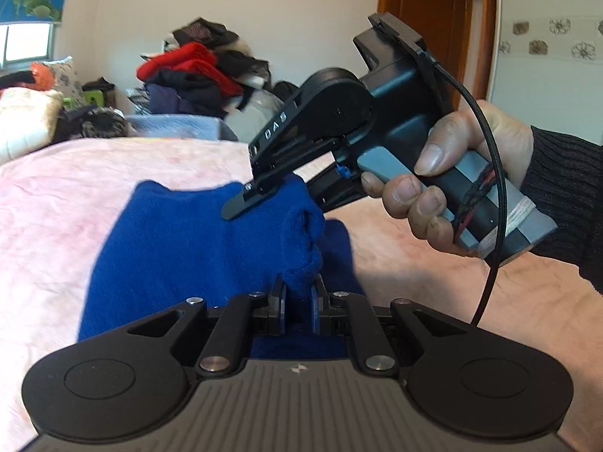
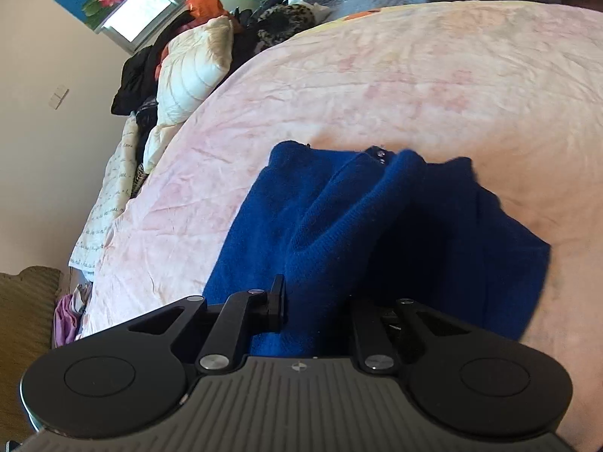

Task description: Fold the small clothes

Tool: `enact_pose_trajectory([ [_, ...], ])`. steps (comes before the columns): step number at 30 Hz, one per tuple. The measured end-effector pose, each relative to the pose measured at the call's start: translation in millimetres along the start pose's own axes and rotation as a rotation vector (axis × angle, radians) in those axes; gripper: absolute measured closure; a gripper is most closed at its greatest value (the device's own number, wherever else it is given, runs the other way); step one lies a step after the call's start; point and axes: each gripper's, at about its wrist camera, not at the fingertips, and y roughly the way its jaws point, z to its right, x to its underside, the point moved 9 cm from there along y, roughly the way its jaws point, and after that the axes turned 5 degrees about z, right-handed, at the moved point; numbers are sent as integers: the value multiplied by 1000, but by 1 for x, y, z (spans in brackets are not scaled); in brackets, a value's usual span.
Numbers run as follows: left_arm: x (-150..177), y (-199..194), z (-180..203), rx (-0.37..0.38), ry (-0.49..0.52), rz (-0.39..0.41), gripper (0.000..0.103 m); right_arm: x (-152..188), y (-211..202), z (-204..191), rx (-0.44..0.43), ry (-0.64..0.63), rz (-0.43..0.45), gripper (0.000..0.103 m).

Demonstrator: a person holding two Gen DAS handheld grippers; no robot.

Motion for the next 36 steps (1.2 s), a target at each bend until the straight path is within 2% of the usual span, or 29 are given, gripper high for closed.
enact_pose_trajectory([
  [3,8,6,8,16,10,-32,91,7,-6,13,-8,15,11,85],
  [6,14,6,20,30,28,-45,91,13,-13,19,-51,37,36,85],
  [10,24,15,26,36,36,-98,91,24,-7,46,-46,118,27,84],
  [12,29,20,25,30,34,-124,91,28,-6,52,-60,163,39,77],
  [14,28,22,23,45,35,-127,91,27,-10,55,-97,203,66,66],
  [15,27,23,21,58,40,-131,91,23,-14,57,-109,217,92,62],
  [17,23,20,18,92,38,-129,91,13,-24,66,-128,258,163,46],
  [18,22,15,14,107,38,-139,90,7,-29,71,-150,293,197,44],
  [20,18,1,10,163,35,-149,84,-4,-33,80,-181,350,246,44],
  [21,15,-7,6,176,31,-143,76,-7,-32,83,-181,363,256,44],
  [23,7,-22,-6,162,26,-100,57,-14,-25,89,-150,376,263,44],
  [24,3,-29,-11,139,31,-70,41,-16,-20,90,-142,374,265,44],
  [25,-2,-34,-19,109,38,-35,34,-18,-15,91,-132,375,264,44],
  [27,-13,-35,-31,53,61,32,34,-19,-6,95,-94,378,263,46],
  [28,-15,-32,-36,31,71,36,34,-20,-1,96,-76,373,267,50],
  [29,-15,-26,-42,4,71,28,34,-20,2,98,-48,360,273,72],
  [30,-13,-20,-49,-18,62,15,34,-20,5,98,-23,341,278,89],
  [31,-9,-12,-56,-39,52,-6,34,-19,5,95,-11,312,306,93],
  [33,1,2,-68,-78,25,-71,34,-17,-2,88,-1,247,352,94],
  [36,17,10,-78,-76,-9,-127,34,-12,-20,101,4,263,417,95],
])
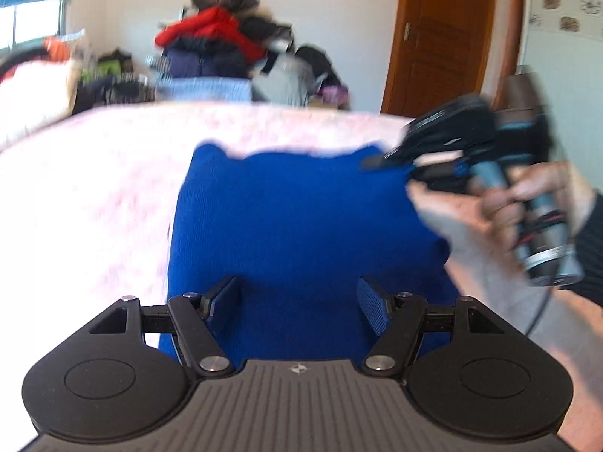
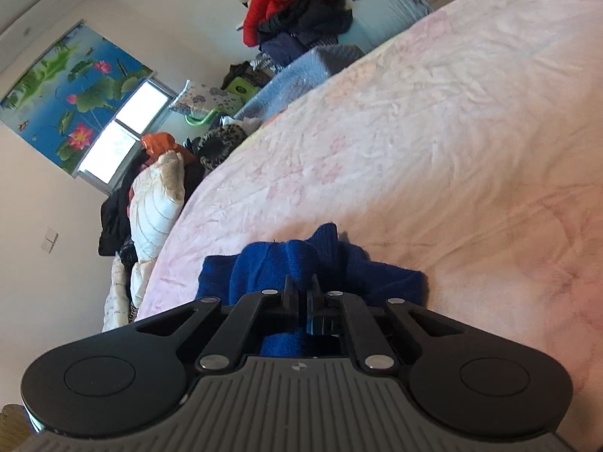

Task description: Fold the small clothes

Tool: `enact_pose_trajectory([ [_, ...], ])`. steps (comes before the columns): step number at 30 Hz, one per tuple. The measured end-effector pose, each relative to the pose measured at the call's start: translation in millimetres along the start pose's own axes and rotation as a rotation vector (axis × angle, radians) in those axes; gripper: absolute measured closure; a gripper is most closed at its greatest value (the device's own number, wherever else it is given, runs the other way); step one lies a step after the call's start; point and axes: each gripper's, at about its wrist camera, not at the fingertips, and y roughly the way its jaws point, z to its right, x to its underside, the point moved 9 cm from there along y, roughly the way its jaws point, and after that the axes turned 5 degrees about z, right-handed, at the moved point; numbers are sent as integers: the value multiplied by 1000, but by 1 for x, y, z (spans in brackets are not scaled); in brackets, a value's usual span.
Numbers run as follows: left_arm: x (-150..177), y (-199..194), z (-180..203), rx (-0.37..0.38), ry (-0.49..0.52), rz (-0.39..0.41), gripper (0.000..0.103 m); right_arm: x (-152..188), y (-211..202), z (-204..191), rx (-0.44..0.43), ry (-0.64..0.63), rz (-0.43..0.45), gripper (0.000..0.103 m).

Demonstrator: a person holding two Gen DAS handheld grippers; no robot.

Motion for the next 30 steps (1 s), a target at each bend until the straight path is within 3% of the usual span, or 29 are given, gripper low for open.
enact_pose_trajectory([
  [3,12,5,-3,15,36,-6,28,11,5,31,55,44,-38,96],
  [6,16,11,0,12,80,-3,21,11,6,26,24,68,-28,95],
  [11,3,-2,-9,42,25,15,21,3,-11,21,41,73,16,58],
  [14,-11,-15,-33,-1,-11,54,20,5,-32,18,59,20,32,41],
  [19,2,2,-69,-34,-220,-97,20,14,-26,23,127,-71,11,37],
  [20,9,5,-70,-20,-261,-135,21,14,-21,21,117,-62,6,37],
  [22,13,1,-63,29,-299,-128,21,13,-12,17,96,-55,-6,39],
  [24,14,-3,-57,110,-369,-149,21,14,0,18,89,-14,-40,64],
  [25,15,-4,-57,142,-407,-161,28,16,4,21,91,2,-62,88],
  [26,17,-4,-58,165,-442,-175,38,17,5,20,98,-9,-51,89],
  [27,20,-3,-61,159,-453,-194,64,17,3,20,100,-17,-41,89],
  [28,22,-2,-65,141,-442,-211,82,15,-1,19,91,-13,-26,89],
  [30,22,-1,-69,156,-428,-230,85,13,-9,23,76,20,5,90],
])
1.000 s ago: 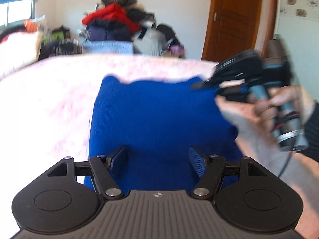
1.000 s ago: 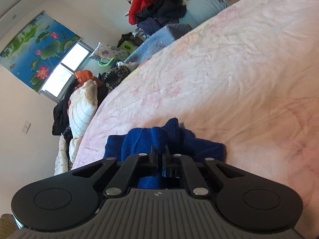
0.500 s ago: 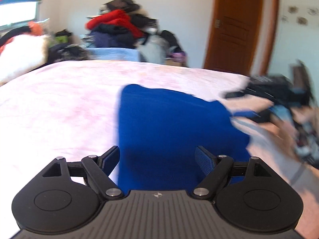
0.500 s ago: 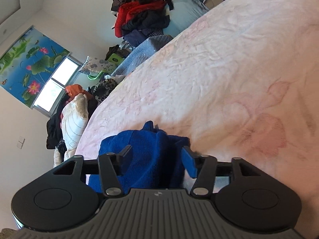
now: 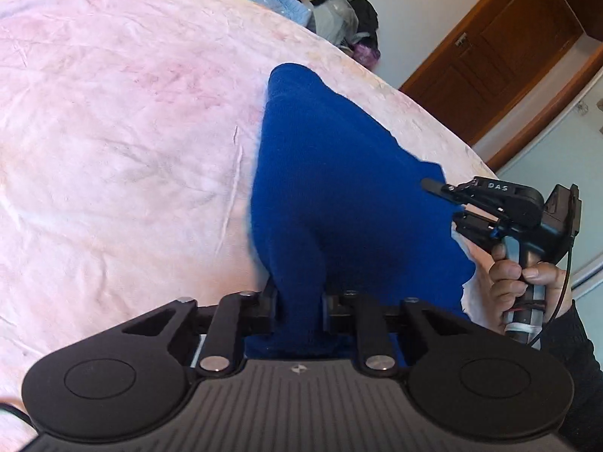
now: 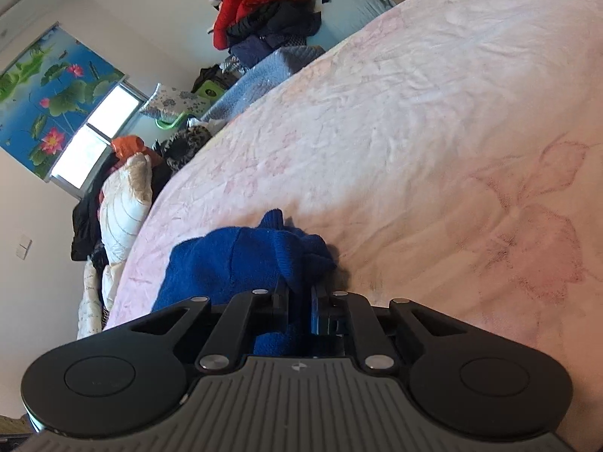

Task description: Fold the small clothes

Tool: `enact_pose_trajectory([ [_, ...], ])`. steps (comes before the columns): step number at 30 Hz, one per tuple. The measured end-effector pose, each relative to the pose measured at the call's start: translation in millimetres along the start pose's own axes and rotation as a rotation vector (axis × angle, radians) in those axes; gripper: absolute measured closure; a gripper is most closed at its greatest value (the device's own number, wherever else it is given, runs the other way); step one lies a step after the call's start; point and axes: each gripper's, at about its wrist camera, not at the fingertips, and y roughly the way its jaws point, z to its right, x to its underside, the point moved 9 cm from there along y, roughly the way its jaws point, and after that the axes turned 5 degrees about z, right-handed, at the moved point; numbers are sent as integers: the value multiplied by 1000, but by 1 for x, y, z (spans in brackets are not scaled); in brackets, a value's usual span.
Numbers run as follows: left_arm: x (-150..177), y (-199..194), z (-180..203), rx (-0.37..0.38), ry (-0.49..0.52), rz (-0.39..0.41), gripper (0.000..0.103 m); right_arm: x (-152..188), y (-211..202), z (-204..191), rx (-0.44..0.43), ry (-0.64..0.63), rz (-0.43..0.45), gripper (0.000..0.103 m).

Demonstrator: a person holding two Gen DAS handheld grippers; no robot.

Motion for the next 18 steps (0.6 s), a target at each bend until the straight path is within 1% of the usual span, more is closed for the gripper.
enact_pose_trajectory([
  [1,0,0,0,-5,19,-8,85,3,1,6,1,22,-7,90],
  [2,0,0,2,-11,43,-11,85,7,4,12,5,33,-10,95],
  [4,1,0,5,-32,78,-4,85,8,2,12,0,44,3,94],
  [6,2,-1,10,-47,115,0,84,4,-3,10,18,80,8,77],
  [7,2,-3,11,-51,124,6,82,3,-10,6,34,78,16,64],
  [8,2,-6,11,-48,116,8,79,3,-22,-1,43,46,28,49],
  [9,4,-10,10,-38,102,0,72,4,-36,-10,37,2,41,45],
  [10,5,-14,8,-24,91,-4,68,10,-52,-19,15,-26,45,37],
  [11,5,-18,6,-18,85,3,66,20,-68,-26,-30,-28,28,35],
  [13,6,-21,1,-14,72,9,54,49,-93,-34,-100,21,-58,36],
  [15,9,-24,-1,0,63,3,52,76,-113,-36,-137,69,-124,37],
  [16,10,-24,-1,3,63,4,52,87,-121,-39,-165,88,-143,41],
  [17,11,-24,-1,4,71,6,52,95,-127,-41,-188,110,-157,51],
  [18,11,-23,0,1,83,6,52,101,-129,-42,-200,129,-177,55],
])
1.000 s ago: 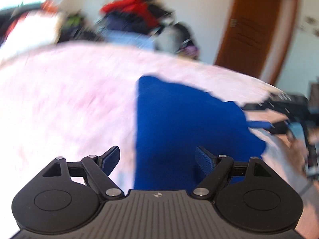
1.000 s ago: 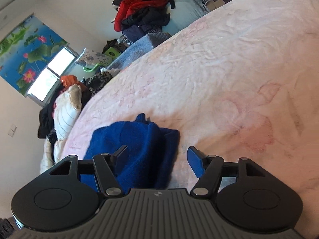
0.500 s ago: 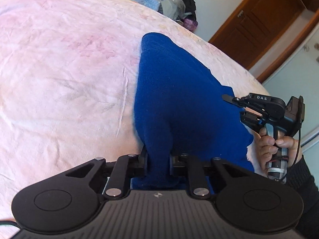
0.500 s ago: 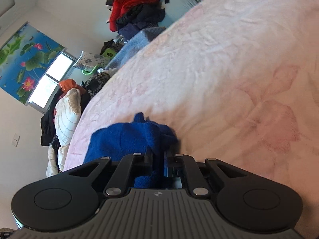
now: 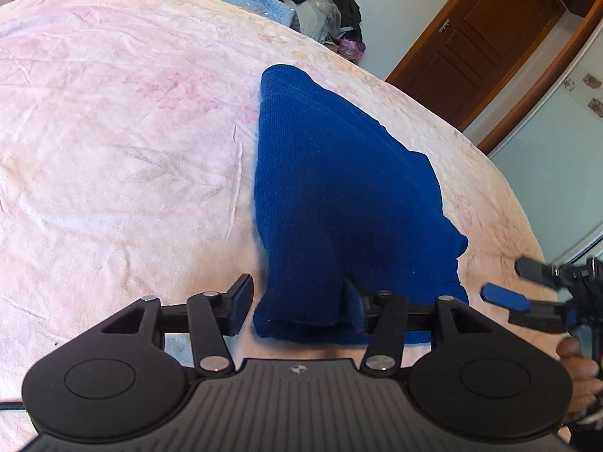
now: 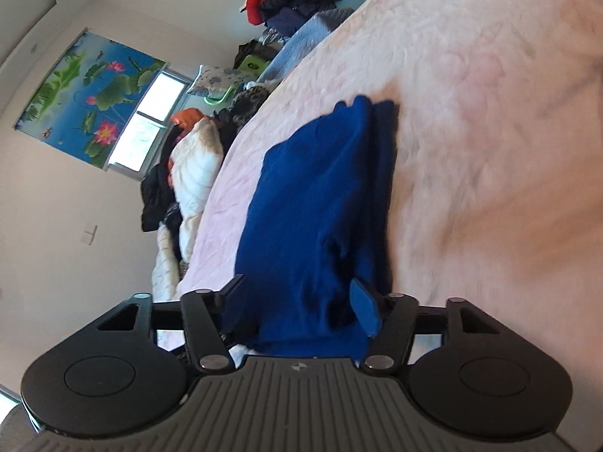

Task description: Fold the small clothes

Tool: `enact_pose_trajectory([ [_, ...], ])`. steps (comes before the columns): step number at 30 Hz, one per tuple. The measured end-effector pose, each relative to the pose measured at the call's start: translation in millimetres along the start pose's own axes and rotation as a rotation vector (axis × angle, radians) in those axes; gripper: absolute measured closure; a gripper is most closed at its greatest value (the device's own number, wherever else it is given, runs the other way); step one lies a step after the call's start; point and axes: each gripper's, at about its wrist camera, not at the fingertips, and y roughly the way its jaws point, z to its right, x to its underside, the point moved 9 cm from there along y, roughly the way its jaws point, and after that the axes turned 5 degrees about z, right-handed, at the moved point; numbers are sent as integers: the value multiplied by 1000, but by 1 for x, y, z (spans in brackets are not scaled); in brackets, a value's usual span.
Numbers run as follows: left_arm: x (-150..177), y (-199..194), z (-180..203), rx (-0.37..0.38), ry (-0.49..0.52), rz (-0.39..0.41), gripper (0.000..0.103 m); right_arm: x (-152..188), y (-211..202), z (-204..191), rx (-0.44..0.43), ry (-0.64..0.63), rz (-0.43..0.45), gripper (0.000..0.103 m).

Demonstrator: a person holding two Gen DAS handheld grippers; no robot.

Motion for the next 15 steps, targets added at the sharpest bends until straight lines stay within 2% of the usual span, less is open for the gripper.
enact_pose_trajectory([
  [1,1,1,1,-2,7,1,52,3,2,1,9,5,-12,59],
  [5,2,2,6,-17,30,-5,45,8,21,11,80,16,-49,59],
  [8,3,6,12,-40,71,-6,40,14,36,14,59,47,-73,60],
  [9,4,7,13,-50,84,-3,40,16,39,14,59,47,-71,62],
  [10,4,8,14,-59,96,0,40,17,42,14,59,38,-61,81],
  [11,4,9,15,-66,106,3,40,17,43,15,74,34,-53,93],
  [15,6,10,17,-79,149,-3,40,18,27,10,82,-10,1,94],
])
